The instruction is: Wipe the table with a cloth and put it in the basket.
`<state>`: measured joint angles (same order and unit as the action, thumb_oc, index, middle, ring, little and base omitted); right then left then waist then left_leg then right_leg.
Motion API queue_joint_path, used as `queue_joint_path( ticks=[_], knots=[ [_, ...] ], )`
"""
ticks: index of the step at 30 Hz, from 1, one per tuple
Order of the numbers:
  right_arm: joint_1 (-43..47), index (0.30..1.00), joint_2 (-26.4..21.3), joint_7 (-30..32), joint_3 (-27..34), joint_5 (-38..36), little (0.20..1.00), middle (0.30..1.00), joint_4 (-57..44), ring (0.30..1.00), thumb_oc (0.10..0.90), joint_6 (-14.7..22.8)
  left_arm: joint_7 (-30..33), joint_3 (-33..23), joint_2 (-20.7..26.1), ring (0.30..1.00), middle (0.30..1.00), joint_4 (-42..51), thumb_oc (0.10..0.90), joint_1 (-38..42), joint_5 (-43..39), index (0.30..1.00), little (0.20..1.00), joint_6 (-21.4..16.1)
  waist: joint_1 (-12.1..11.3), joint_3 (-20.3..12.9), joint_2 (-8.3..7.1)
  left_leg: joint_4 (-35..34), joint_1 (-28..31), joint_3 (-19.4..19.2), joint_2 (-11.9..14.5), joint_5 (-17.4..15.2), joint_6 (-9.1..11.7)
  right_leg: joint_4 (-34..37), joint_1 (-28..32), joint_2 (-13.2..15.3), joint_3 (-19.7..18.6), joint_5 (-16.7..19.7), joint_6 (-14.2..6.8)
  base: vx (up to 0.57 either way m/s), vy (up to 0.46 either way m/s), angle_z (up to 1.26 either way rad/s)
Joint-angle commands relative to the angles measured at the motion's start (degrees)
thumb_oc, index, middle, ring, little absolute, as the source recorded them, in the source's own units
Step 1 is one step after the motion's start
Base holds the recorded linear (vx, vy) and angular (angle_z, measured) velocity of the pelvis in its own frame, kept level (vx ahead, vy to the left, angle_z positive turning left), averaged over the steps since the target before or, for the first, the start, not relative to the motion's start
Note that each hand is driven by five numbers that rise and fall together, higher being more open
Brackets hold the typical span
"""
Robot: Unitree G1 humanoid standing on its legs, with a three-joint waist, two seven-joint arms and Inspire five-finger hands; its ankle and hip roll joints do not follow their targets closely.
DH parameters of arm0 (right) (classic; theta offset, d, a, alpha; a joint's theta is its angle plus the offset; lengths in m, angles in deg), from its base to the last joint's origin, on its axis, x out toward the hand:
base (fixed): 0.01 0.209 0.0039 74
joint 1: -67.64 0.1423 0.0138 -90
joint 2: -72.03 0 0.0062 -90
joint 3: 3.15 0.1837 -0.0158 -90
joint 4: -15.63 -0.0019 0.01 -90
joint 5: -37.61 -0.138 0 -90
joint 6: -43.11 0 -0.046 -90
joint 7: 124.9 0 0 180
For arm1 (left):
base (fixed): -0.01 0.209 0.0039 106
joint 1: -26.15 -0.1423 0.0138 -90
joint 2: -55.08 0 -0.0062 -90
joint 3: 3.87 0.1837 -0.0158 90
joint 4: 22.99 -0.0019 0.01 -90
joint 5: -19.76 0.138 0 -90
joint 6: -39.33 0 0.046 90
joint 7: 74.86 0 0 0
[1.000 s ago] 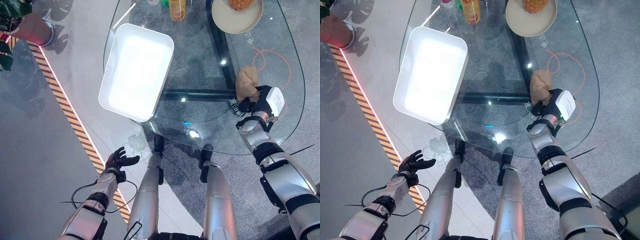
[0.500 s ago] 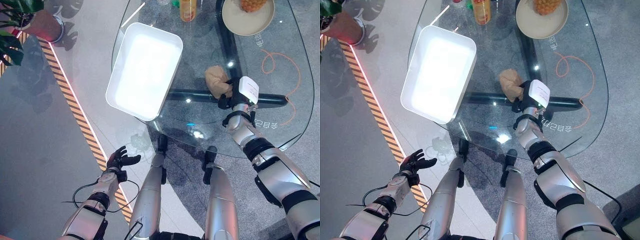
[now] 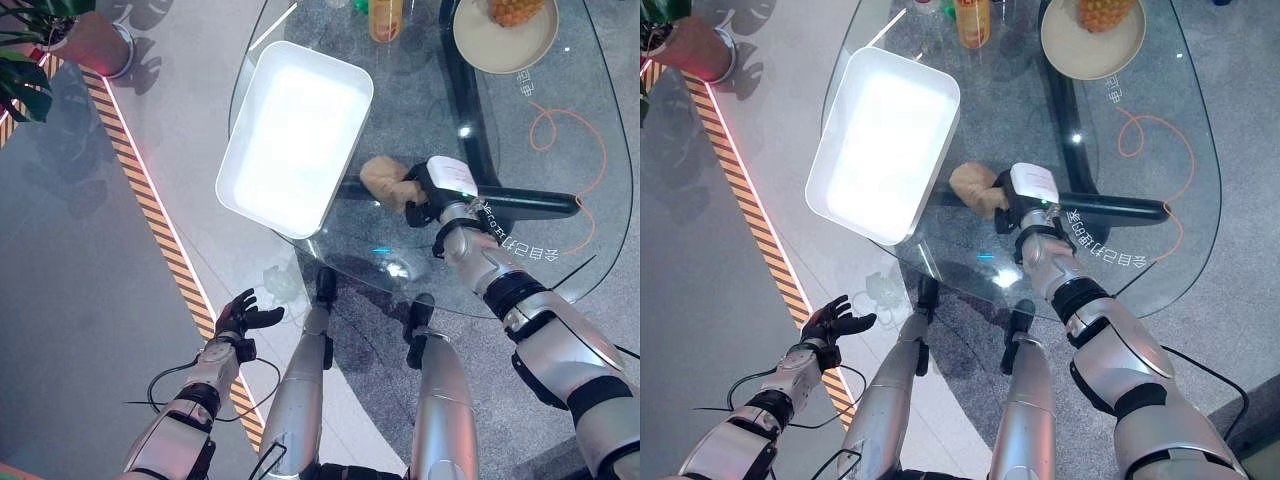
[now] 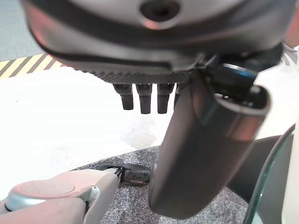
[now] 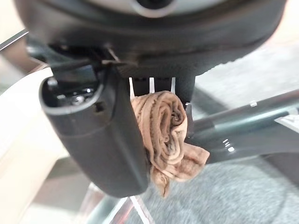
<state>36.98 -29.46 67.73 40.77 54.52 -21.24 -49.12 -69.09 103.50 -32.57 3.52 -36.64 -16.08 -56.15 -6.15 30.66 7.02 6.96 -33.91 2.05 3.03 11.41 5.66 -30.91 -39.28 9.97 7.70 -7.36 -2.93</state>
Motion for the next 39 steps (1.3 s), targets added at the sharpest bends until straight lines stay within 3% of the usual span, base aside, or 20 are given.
queue_joint_path(
  ticks=[1, 10, 29, 32, 39],
  knots=[
    [0.10, 0.300, 3.02, -5.74, -4.81, 2.52, 0.200, 0.300, -6.51, 0.300, 0.100, 8.36, 1.38, 0.59, 1.94, 0.900, 0.900, -1.52, 0.800, 0.80, 1.17, 0.900, 0.900, -0.93, -0.74, -0.87, -0.46, 4.32, 0.98, -1.86, -4.81, -7.06, -3.02, 13.05, 3.78, 0.40, 2.93, 8.05, -1.63, 0.00, 0.000, 0.00],
    [-2.30, 0.300, 1.79, -12.44, -7.17, 3.54, 0.200, 0.300, -11.30, 0.300, 0.100, 12.49, 0.91, -0.38, 2.68, 0.900, 0.900, -2.42, 0.800, 0.95, 1.50, 0.900, 0.900, -0.67, -0.22, -0.87, -1.05, 4.25, 0.87, -2.15, -4.39, -6.78, -2.73, 12.68, 3.49, 0.62, 3.19, 8.02, -1.79, 0.00, -0.006, 0.01],
    [-4.06, 0.300, 0.50, -17.11, -8.10, 4.26, 0.200, 0.300, -13.47, 0.300, 0.100, 12.66, 0.21, -1.14, 3.30, 0.900, 0.900, -3.02, 0.800, 0.64, 2.11, 0.900, 0.900, -0.12, -0.05, -0.87, -1.23, 4.51, 0.22, -2.06, -4.20, -6.59, -2.91, 11.95, 2.58, 0.69, 3.11, 8.07, -1.70, 0.00, -0.001, 0.01],
    [-4.14, 0.300, 0.30, -15.69, -7.88, 4.16, 0.200, 0.300, -13.08, 0.300, 0.100, 11.60, -0.01, -1.03, 3.27, 0.900, 0.900, -3.34, 0.800, 0.60, 2.02, 0.900, 0.900, -0.18, 0.00, -0.87, -1.19, 4.74, 0.21, -2.00, -4.24, -6.66, -2.97, 11.81, 2.65, 0.73, 3.03, 7.98, -1.62, 0.00, 0.000, 0.00],
    [-3.63, 0.300, -0.51, -4.28, -4.14, 3.15, 0.200, 0.300, -10.59, 0.300, 0.100, 5.86, -0.27, -1.02, 3.21, 0.900, 0.900, -3.72, 0.800, 0.44, 1.67, 0.900, 0.900, -0.38, 0.08, -0.87, -0.82, 5.03, 0.08, -2.14, -4.17, -6.65, -3.03, 11.41, 2.39, 0.72, 2.74, 8.07, -1.59, 0.00, 0.000, 0.00]
  ],
)
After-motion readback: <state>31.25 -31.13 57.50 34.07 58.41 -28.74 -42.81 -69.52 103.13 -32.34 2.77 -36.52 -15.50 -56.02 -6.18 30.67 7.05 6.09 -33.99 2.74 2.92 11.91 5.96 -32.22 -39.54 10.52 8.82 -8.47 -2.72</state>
